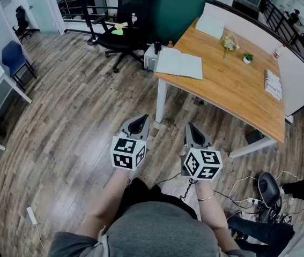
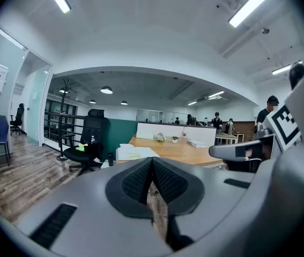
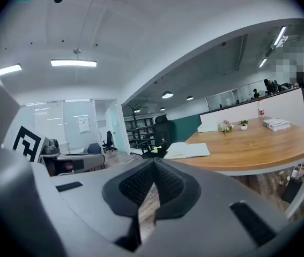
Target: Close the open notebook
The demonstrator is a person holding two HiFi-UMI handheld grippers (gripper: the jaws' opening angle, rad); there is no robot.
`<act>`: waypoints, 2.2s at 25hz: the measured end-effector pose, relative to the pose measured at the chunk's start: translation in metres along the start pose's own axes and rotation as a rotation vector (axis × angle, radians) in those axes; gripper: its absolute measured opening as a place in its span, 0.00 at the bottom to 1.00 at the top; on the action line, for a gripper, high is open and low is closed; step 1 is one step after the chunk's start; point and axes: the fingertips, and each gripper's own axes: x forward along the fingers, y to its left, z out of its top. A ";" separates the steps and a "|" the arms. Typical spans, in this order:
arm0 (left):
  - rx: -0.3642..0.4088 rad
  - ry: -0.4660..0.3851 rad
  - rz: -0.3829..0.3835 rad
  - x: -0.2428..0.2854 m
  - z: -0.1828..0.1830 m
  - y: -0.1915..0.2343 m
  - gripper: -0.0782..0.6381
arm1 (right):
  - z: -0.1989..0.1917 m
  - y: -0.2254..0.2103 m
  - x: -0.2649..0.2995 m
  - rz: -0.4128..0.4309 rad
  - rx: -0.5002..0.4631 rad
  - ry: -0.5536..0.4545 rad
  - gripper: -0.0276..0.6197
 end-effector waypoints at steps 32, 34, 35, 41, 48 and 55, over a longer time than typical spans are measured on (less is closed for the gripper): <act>-0.126 0.059 -0.006 0.166 0.006 0.136 0.28 | 0.023 -0.072 0.182 -0.118 0.096 0.039 0.21; -0.130 0.066 -0.009 0.181 0.009 0.149 0.29 | 0.028 -0.075 0.198 -0.131 0.101 0.042 0.21; -0.132 0.068 -0.012 0.187 0.010 0.155 0.30 | 0.031 -0.076 0.205 -0.137 0.102 0.041 0.22; -0.127 0.080 -0.033 0.223 0.017 0.181 0.31 | 0.043 -0.084 0.239 -0.175 0.098 0.037 0.22; -0.121 0.099 -0.052 0.250 0.017 0.194 0.32 | 0.044 -0.097 0.256 -0.223 0.104 0.054 0.22; -0.144 0.119 -0.056 0.271 0.014 0.200 0.32 | 0.050 -0.114 0.265 -0.247 0.112 0.050 0.21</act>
